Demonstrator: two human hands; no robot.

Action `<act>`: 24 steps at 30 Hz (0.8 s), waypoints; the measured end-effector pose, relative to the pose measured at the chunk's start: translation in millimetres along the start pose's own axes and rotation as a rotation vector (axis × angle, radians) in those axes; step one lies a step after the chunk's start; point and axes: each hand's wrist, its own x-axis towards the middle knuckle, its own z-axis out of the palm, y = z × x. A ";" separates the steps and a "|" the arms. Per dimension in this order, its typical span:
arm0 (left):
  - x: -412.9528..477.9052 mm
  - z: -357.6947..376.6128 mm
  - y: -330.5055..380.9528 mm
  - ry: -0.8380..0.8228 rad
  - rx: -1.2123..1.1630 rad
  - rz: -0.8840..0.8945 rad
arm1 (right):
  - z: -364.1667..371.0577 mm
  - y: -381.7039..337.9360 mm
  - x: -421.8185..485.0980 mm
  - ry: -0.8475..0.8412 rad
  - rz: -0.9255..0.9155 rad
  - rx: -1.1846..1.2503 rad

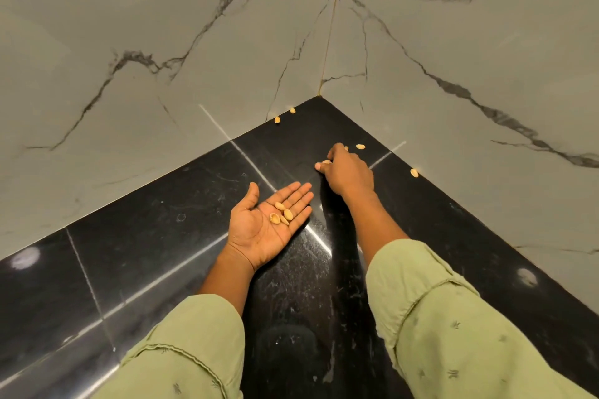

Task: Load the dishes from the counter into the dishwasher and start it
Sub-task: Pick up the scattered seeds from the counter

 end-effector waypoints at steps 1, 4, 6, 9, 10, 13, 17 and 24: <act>0.4 0.3 0.4 -0.008 -0.009 -0.001 | -0.1 -2.6 1.7 -0.009 0.002 -0.032; -1.4 -0.3 0.4 -0.012 -0.018 -0.001 | 0.9 -5.3 -0.5 -0.014 0.022 -0.109; -1.0 -1.2 0.0 -0.012 -0.022 0.001 | 4.5 -6.2 -4.8 0.016 -0.003 -0.148; -2.1 0.6 0.0 0.011 -0.008 0.017 | 12.6 -8.0 -15.3 0.110 -0.108 -0.282; -1.8 0.6 -0.3 0.016 -0.006 0.020 | 15.5 -7.6 -16.9 0.138 -0.137 -0.320; -3.1 3.4 -1.0 0.053 -0.012 0.032 | 16.9 0.4 -13.9 0.158 -0.029 -0.092; -3.6 5.0 -0.5 0.086 0.005 0.025 | -0.9 19.8 -19.8 0.056 0.383 1.221; -2.8 1.7 -4.2 -0.011 -0.010 -0.048 | -4.7 47.2 -65.1 0.037 0.431 1.836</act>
